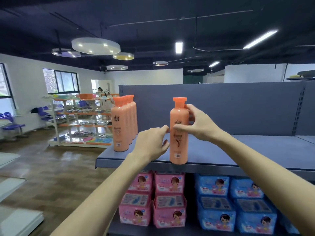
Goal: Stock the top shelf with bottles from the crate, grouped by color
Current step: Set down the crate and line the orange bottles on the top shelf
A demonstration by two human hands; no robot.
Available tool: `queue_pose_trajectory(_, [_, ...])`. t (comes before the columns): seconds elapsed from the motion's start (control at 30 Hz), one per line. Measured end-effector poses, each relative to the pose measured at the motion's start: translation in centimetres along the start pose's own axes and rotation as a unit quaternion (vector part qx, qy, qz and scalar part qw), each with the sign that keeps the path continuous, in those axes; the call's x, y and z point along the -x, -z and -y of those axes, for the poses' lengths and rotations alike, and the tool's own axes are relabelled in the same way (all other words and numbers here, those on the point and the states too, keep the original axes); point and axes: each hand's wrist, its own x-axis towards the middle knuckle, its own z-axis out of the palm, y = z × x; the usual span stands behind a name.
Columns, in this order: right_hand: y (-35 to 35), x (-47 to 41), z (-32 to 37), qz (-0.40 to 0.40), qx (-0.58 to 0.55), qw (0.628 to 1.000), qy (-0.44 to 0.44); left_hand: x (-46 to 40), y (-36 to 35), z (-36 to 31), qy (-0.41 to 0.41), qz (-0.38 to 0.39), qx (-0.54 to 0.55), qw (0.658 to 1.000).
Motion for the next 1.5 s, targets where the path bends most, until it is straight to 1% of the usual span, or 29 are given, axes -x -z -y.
queue_pose_trajectory(0.17, [-1.4,2.0,-1.4,0.023,0.06,0.998,-0.028,1.6,-2.3,0.1,0.001,-0.004,0.015,1.0])
queue_pose_trajectory(0.27, [-2.8,3.2,-2.7,0.046,0.061,0.995,-0.061,2.3,-3.5,0.6,0.011,0.004,0.025,1.0])
queue_pose_trajectory(0.4, [-4.2,3.2,-3.4,0.018,0.041,0.997,-0.067,2.1,-4.2,1.9,0.02,0.006,0.023,1.0])
queue_pose_trajectory(0.67, [-6.6,-0.1,-4.4,0.008,0.045,0.997,-0.062,1.0,-4.9,4.6,0.039,0.012,0.014,0.999])
queue_pose_trajectory(0.97, [-9.6,-4.9,-6.7,0.023,0.061,0.995,-0.075,0.5,-7.3,8.0,0.067,0.03,0.007,0.997])
queue_pose_trajectory(1.13, [-11.4,-7.7,-7.6,0.005,0.064,0.996,-0.068,-0.7,-8.3,8.6,0.042,0.028,-0.039,0.998])
queue_pose_trajectory(1.33, [-13.1,-11.4,-8.9,0.017,0.065,0.995,-0.072,-1.8,-9.2,9.0,0.028,-0.004,-0.031,0.999])
queue_pose_trajectory(1.5, [-14.4,-14.3,-9.6,0.025,0.066,0.994,-0.078,-2.9,-10.2,9.4,0.028,0.0,-0.046,0.999])
